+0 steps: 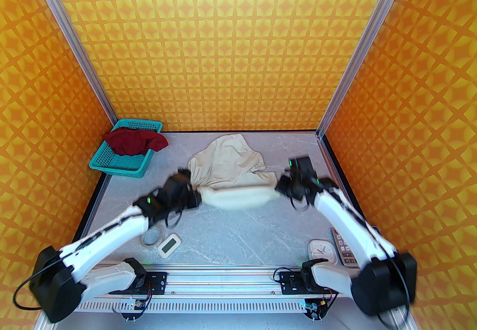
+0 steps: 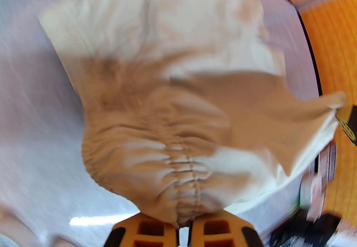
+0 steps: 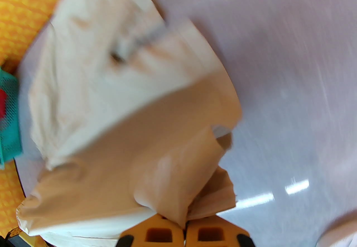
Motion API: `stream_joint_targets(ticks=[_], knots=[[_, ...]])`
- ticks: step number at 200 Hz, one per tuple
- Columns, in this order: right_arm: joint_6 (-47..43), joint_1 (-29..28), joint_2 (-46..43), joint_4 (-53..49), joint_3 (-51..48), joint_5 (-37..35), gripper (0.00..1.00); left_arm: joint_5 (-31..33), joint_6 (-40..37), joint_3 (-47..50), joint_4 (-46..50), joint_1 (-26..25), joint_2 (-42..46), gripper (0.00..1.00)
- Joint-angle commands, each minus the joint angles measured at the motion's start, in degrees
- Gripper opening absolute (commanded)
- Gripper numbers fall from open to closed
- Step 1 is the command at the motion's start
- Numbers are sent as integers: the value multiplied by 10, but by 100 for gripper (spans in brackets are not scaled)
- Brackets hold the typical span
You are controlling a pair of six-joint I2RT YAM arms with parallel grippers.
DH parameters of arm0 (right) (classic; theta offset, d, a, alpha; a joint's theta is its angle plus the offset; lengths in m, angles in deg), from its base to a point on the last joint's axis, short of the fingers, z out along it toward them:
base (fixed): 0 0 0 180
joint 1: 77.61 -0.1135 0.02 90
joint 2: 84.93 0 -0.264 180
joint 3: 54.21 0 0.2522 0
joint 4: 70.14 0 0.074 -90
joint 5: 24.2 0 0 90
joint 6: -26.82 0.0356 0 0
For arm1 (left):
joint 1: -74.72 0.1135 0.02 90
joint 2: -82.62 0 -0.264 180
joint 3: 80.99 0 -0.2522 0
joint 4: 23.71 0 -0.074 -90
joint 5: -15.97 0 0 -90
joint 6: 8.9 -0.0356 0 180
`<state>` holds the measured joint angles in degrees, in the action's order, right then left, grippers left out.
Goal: Fold and stack the mixed laundry pile
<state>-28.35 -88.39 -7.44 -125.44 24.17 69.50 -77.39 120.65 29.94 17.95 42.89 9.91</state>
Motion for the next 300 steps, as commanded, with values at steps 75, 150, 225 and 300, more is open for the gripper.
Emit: stream_joint_targets(ticks=[75, 150, 225, 300], knots=[[-25, -20, 454, 188, 424, 42, 0, -116, -42, -268, 14, 186, -308, 0], [-45, -20, 632, 197, 624, 94, 52, -118, -18, -259, -78, 230, -348, 73], [-96, -32, 407, 219, 258, 90, 53, -159, -86, -168, -62, 135, -279, 43], [-108, -31, 565, 90, 407, 73, 43, -153, -64, -269, -76, 135, -462, 9]])
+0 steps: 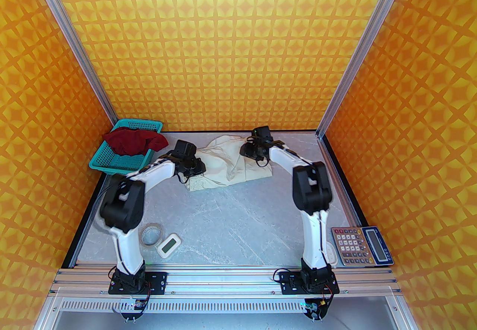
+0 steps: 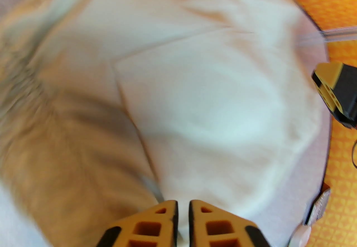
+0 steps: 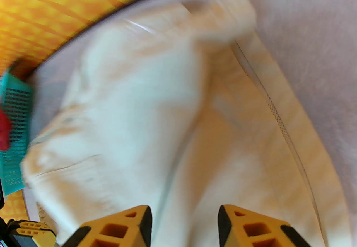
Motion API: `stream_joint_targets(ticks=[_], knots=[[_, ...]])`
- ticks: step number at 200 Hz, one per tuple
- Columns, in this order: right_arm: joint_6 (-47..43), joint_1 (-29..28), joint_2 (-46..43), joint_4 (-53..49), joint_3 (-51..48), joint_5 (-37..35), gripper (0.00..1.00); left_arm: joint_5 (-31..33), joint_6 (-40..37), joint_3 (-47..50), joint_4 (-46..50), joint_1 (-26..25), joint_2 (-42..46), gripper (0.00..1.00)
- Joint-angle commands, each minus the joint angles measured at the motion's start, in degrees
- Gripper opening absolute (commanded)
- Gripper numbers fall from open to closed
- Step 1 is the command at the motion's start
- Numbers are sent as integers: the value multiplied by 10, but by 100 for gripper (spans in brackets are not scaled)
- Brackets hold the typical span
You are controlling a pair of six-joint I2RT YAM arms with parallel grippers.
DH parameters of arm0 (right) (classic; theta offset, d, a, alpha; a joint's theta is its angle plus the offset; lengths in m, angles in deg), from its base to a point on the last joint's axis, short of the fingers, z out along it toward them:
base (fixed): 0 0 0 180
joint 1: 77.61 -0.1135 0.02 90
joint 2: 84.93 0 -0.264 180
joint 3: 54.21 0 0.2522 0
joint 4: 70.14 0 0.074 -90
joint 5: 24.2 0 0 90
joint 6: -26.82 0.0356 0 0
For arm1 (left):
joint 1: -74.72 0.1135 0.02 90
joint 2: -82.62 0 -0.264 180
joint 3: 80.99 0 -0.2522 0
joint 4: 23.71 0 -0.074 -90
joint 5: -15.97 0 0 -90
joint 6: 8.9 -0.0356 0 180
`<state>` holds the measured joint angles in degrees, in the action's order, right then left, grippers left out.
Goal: Fold and stack the mixed laundry pile
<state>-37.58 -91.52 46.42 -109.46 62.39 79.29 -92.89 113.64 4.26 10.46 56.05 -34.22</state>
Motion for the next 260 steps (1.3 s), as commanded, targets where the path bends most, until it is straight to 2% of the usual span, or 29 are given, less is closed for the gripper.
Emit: stream_joint_targets(ticks=[1, 32, 66, 81, 106, 123, 150, 172, 188, 204, 221, 236, 243, 260], knots=[[-15, 1, 27, -73, 25, -28, 43, 2, 6, -10, -2, 3, -21, 9], [12, 7, -4, -81, -57, -40, 42, 8, -4, 62, -4, 7, 5, 7], [19, 5, -108, -84, -205, -33, 42, 7, -44, 148, 20, 20, 62, 7], [24, 5, -172, -73, -270, -18, 47, -10, -68, 177, 20, 24, 86, 9], [29, 27, -253, -83, -319, 6, 56, -29, -83, 183, 16, 24, 101, 12], [34, 59, -297, -95, -359, 23, 57, -29, -79, 175, 9, 25, 94, 12], [20, 93, -356, -114, -436, 8, 57, -29, -70, 170, -5, 24, 90, 12], [13, 96, -380, -90, -491, 49, 56, -29, -74, 171, -1, 25, 89, 12], [6, 84, -387, -56, -515, 92, 53, -29, -76, 171, 1, 26, 89, 12], [3, 61, -383, -52, -509, 92, 50, -29, -77, 174, 1, 26, 89, 12], [5, 43, -380, -56, -494, 77, 41, -29, -77, 175, 1, 28, 86, 11], [-10, 43, -382, -102, -467, 24, 28, -28, -74, 177, -1, 32, 86, 11], [-25, 44, -386, -132, -450, -29, 19, -26, -73, 179, -4, 35, 87, 10], [-42, 48, -391, -183, -421, -87, 7, -26, -75, 181, -6, 41, 91, 10]])
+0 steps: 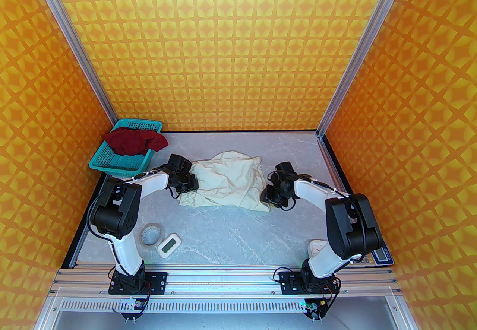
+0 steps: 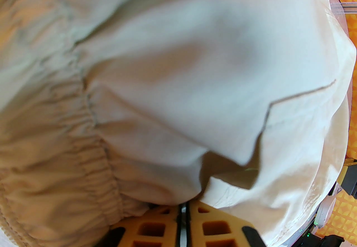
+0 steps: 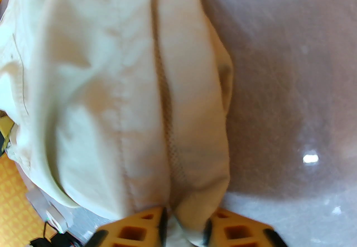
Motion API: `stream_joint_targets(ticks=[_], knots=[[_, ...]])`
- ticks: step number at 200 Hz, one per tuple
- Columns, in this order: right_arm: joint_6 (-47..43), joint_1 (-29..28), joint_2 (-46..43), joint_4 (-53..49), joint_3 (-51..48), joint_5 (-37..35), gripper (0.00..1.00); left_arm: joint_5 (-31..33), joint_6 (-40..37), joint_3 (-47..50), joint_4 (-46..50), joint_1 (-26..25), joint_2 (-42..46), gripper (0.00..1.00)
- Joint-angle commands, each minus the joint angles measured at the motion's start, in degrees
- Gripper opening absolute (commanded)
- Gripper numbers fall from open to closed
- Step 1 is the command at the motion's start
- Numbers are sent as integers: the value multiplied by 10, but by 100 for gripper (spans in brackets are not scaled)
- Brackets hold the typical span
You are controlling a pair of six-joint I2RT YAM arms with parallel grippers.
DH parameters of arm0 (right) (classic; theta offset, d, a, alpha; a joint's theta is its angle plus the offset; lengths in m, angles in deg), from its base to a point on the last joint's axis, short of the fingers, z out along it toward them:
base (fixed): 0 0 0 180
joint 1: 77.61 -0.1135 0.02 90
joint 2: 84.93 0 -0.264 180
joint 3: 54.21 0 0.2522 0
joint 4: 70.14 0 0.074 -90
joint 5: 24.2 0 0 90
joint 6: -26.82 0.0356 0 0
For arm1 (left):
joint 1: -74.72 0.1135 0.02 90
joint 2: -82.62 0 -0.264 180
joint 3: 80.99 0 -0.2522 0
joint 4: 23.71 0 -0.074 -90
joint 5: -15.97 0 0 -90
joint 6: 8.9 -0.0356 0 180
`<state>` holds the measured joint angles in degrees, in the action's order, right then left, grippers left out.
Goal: Fold and stack the mixed laundry pile
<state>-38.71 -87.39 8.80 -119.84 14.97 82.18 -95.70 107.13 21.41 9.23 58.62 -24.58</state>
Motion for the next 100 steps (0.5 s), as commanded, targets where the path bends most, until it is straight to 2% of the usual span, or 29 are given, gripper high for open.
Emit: stream_joint_targets(ticks=[1, 40, 59, 72, 83, 100], knots=[[-31, 7, -16, -82, 55, -117, 6, 2, -10, 9, 7, 15, -5, 10], [-41, 18, -42, -139, 70, -182, 0, 2, -19, 15, 14, 20, 5, 10], [-41, 22, -56, -137, 61, -177, 1, 2, -26, 16, 17, 20, 12, 10], [-37, 22, -63, -139, 59, -167, 13, 2, -34, 11, 27, 20, 19, 13], [-33, 22, -71, -144, 58, -160, 30, 0, -42, 4, 40, 20, 32, 18], [-33, 22, -93, -155, 60, -164, 44, 0, -47, -7, 58, 19, 64, 32]])
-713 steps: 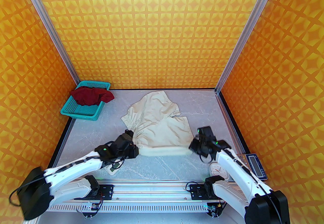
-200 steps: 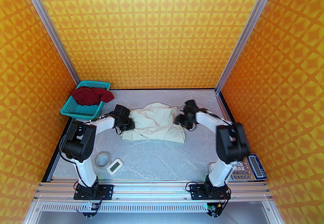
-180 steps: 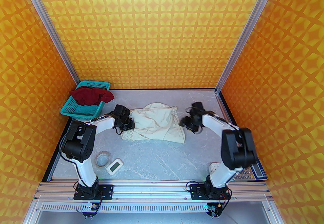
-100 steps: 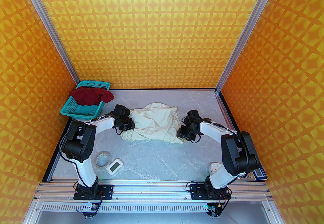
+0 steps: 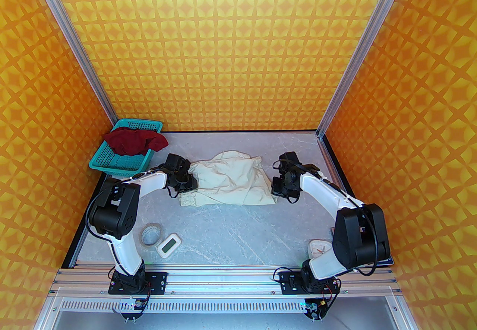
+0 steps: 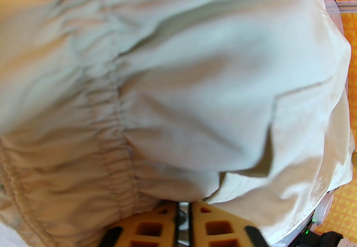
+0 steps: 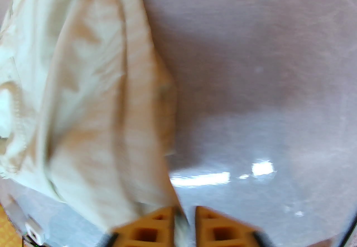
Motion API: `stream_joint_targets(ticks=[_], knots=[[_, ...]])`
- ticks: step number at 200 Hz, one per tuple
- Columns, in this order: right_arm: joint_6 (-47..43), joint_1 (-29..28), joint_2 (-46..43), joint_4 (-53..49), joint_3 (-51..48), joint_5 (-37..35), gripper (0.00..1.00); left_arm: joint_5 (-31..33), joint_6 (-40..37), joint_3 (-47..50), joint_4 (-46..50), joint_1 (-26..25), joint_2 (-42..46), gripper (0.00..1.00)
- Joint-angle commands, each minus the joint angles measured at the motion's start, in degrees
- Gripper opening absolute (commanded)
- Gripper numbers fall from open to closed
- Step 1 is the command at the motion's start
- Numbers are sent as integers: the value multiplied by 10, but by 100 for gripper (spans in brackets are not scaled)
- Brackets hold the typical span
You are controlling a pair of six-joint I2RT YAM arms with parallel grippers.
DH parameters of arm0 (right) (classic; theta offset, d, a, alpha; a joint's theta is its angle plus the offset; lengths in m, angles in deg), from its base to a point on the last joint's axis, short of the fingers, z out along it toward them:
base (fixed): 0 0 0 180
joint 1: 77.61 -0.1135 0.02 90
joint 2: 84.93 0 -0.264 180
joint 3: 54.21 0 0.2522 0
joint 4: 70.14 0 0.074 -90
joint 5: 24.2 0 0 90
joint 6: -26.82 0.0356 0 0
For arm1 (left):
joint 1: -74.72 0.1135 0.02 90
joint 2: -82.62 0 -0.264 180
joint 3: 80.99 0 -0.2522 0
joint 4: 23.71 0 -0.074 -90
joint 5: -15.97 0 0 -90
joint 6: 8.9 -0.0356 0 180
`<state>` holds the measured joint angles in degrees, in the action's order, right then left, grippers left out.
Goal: Fold and stack the mixed laundry pile
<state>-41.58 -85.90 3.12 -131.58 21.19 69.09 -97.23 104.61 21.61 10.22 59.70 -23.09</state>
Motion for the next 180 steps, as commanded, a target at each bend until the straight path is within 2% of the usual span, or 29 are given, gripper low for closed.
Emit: stream_joint_targets(ticks=[1, 15, 27, 69, 114, 128, 149, 164, 180], knots=[[-4, 8, -37, -39, -2, -33, 45, 15, -22, -10, 48, 8, 51, 33], [-7, 7, -56, -48, 2, -21, 48, 15, -27, -19, 71, 6, 82, 46], [-6, 7, -67, -50, -1, 10, 49, 15, -29, -15, 87, 5, 109, 52], [32, -21, -39, 53, -70, 139, 53, 29, -4, 75, 111, 5, 173, 55], [26, -33, 67, 122, -71, 125, 52, 66, 4, 129, 101, 5, 150, 55], [23, -32, 96, 129, -61, 119, 45, 85, 5, 128, 89, 5, 133, 55], [24, -33, 103, 129, -54, 108, 27, 102, 11, 122, 73, 6, 114, 44], [17, -33, 90, 112, -45, 87, 12, 111, 11, 120, 68, 7, 112, 32], [6, -32, 79, 86, -33, 66, 2, 119, 4, 116, 72, 9, 110, 29]])
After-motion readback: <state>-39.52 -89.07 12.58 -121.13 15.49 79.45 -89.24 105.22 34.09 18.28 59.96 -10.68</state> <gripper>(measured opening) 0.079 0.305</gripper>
